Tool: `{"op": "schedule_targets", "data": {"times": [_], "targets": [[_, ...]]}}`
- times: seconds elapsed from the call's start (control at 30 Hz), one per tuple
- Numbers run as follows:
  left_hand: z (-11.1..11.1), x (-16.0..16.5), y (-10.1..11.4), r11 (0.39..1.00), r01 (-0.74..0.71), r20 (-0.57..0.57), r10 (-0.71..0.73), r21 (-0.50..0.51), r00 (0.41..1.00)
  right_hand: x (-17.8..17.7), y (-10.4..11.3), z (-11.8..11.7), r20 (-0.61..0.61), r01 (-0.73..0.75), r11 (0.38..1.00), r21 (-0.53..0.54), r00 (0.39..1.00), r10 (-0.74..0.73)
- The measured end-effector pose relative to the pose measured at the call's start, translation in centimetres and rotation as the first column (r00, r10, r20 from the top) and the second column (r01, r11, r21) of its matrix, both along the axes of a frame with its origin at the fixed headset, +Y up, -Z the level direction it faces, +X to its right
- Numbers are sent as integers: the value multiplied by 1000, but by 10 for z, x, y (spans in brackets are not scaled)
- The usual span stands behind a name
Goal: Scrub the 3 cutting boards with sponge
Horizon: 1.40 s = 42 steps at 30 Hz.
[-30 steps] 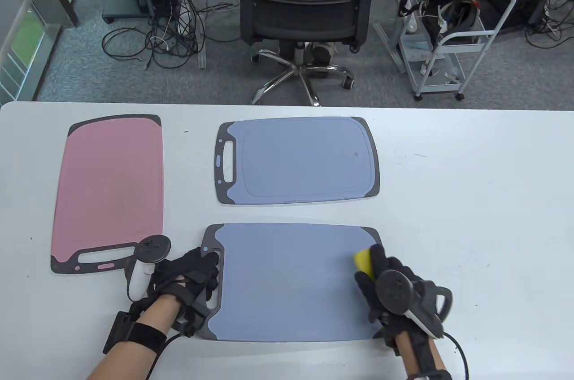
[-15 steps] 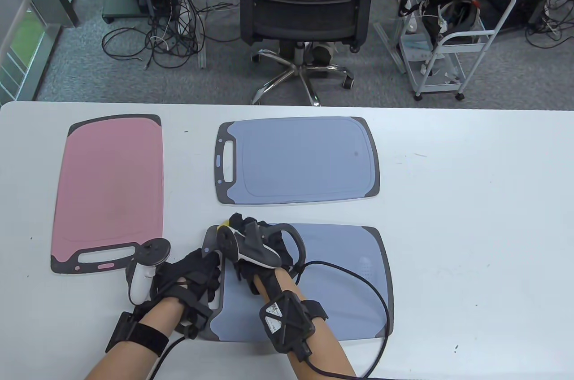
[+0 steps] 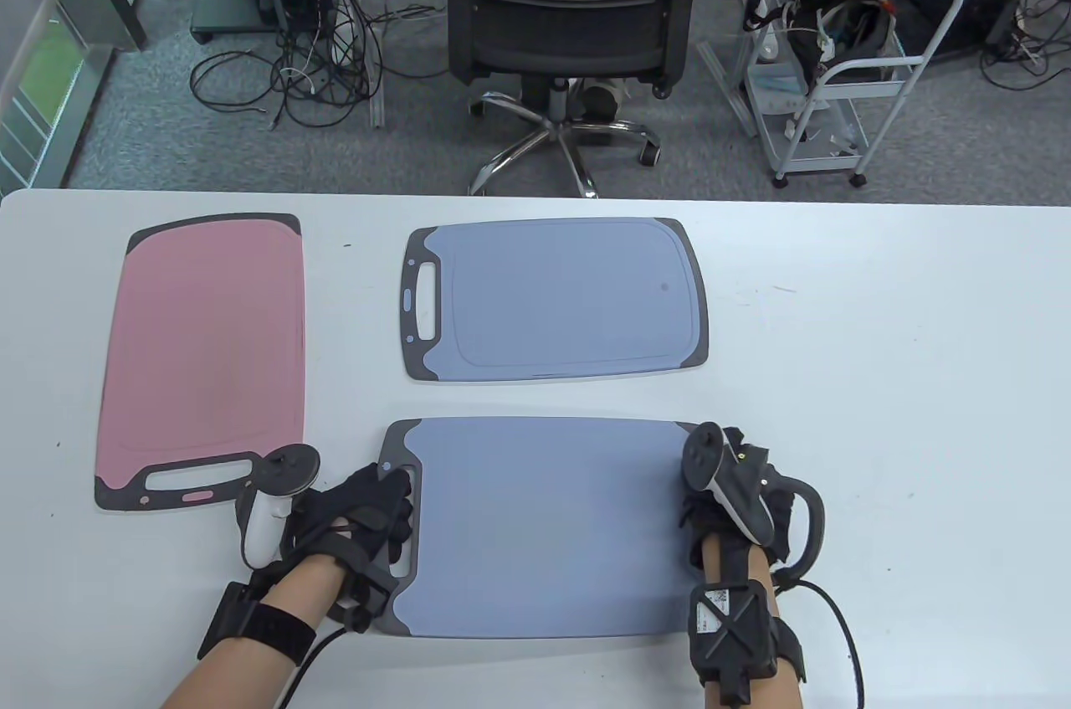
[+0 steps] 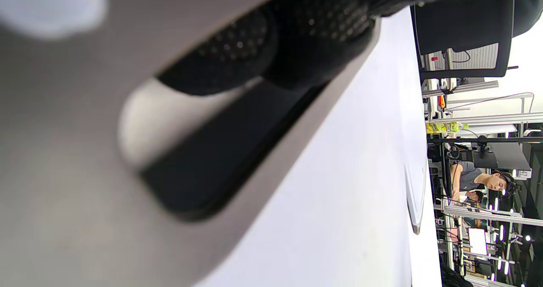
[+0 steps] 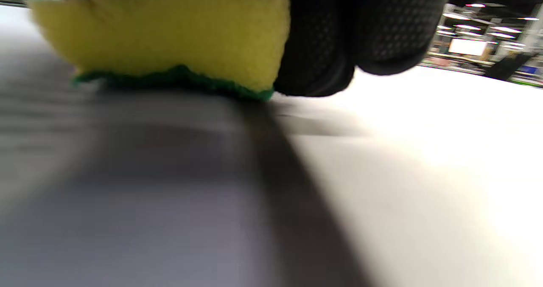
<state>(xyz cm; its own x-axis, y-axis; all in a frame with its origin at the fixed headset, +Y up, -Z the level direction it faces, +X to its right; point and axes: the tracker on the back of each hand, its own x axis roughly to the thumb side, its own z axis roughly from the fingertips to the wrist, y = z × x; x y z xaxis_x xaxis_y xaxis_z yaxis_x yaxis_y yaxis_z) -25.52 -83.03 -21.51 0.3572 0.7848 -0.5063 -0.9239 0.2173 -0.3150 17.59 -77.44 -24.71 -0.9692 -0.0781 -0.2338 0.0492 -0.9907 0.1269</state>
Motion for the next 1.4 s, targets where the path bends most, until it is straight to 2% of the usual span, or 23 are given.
{"op": "schedule_targets", "data": {"times": [0.03, 0.07, 0.13, 0.27, 0.33, 0.43, 0.5, 0.57, 0.63, 0.7, 0.8, 0.83, 0.9, 0.97, 1.0, 1.03, 1.1, 1.17, 1.23, 1.27, 1.33, 1.37, 1.4], "targets": [[0, 0, 0, 1000, 0, 0, 0, -1, 1000, -21, 2, 0, -67, -35, 999, 12, 997, 36], [0, 0, 0, 1000, -1, -1, 1, -1, 1000, -49, 4, -1, -203, 1, 1000, 20, 979, 4], [0, 0, 0, 1000, -4, -1, 4, -4, 1000, -98, 7, 4, -351, 28, 1000, 9, 936, -23], [0, -1, 0, 1000, -27, 6, 27, -15, 1000, -212, 17, 40, -673, 44, 999, 13, 739, -24], [0, -1, 0, 999, -30, 9, 30, -17, 999, -234, 18, 48, -726, 49, 998, 27, 687, -14], [0, -1, 0, 999, -35, 12, 35, -20, 999, -220, 17, 43, -706, 51, 998, 34, 708, -12], [-1, -1, 1, 1000, -20, 20, 20, -12, 1000, -185, 15, 37, -618, 18, 998, 54, 786, 19], [-1, 0, 1, 1000, -16, 24, 16, -11, 1000, -145, 12, 33, -544, -33, 996, 77, 836, 70], [-1, 0, 1, 1000, -12, 24, 12, -8, 1000, -93, 8, 32, -421, -65, 995, 70, 902, 89], [-1, 0, 1, 1000, -4, 22, 4, -5, 1000, -32, 4, 33, -229, -52, 998, 33, 972, 58], [-1, 0, 0, 1000, 3, 25, -3, -1, 1000, 28, 1, 36, 3, -16, 1000, 2, 1000, 16], [-1, 0, 1, 1000, 6, 26, -6, 1, 1000, 32, -1, 38, 45, 15, 1000, -2, 999, -15], [-2, -1, 0, 1000, 10, 24, -10, 2, 1000, 23, 0, 36, 4, 33, 999, 5, 999, -33], [-2, -1, 0, 1000, 6, 25, -6, -1, 1000, -12, 3, 32, -124, -61, 998, 12, 990, 62], [-2, 0, 0, 1000, 5, 26, -5, -2, 1000, -40, 5, 30, -248, -37, 999, 5, 968, 37], [-2, 0, 0, 1000, 5, 26, -5, -2, 1000, -62, 6, 32, -309, 2, 1000, 15, 951, 3], [-2, -1, 0, 1000, 1, 26, -1, -4, 1000, -132, 10, 41, -502, 80, 997, 7, 862, -66], [-2, -1, 0, 1000, -12, 30, 12, -11, 999, -195, 14, 58, -656, 76, 997, -2, 753, -59], [-2, -1, 0, 1000, -19, 32, 20, -14, 999, -236, 16, 73, -755, 58, 998, 9, 655, -32], [-2, -1, 0, 1000, -20, 32, 21, -15, 999, -244, 16, 76, -772, 63, 998, 13, 635, -30], [-2, -1, 0, 999, -31, 32, 31, -23, 999, -242, 16, 75, -763, 25, 999, 39, 646, 14], [-2, -1, 0, 999, -32, 33, 33, -23, 999, -232, 16, 72, -748, 33, 999, 38, 664, 6], [-2, -1, 0, 999, -31, 32, 32, -23, 999, -214, 14, 69, -706, 39, 998, 52, 708, 10]]}}
